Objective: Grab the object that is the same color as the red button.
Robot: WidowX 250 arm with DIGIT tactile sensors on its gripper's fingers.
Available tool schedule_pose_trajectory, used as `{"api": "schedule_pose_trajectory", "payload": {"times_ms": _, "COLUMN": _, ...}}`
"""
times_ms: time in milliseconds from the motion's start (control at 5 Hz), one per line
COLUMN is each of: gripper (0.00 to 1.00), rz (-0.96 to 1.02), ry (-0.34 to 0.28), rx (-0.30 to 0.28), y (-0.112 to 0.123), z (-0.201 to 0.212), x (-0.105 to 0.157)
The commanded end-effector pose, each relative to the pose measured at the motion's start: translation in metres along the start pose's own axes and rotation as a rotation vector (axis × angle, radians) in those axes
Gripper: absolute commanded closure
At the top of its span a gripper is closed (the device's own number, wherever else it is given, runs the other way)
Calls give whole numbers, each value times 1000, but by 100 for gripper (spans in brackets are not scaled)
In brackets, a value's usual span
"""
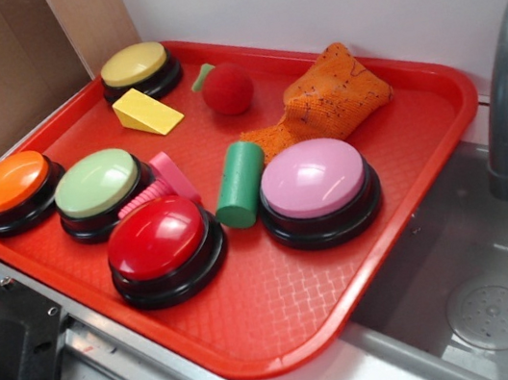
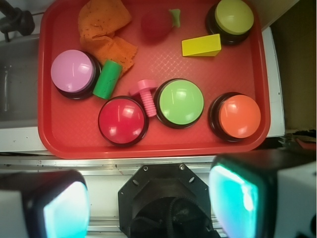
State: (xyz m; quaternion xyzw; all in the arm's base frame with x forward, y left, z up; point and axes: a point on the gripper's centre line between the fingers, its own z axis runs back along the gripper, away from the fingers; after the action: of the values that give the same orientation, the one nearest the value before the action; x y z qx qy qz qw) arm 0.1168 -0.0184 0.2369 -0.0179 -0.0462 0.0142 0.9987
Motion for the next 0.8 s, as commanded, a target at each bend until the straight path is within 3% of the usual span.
{"api": "schedule_pose_trajectory", "payload": {"times_ms": 0, "gripper": 0, "rz": 0, "ry": 0, "rx": 0, "y": 0, "z": 0, "x": 0}}
{"api": "schedule_pose_trajectory", "payload": {"times_ms": 200, "gripper": 0, "rz": 147, "ry": -27, "rx": -45, "y": 2, "z": -9, "x": 16}}
{"api": "schedule_pose_trajectory", "payload": {"times_ms": 600, "gripper": 0, "rz": 401, "ry": -108, "rx": -41, "y": 7, "z": -50, "x": 72}}
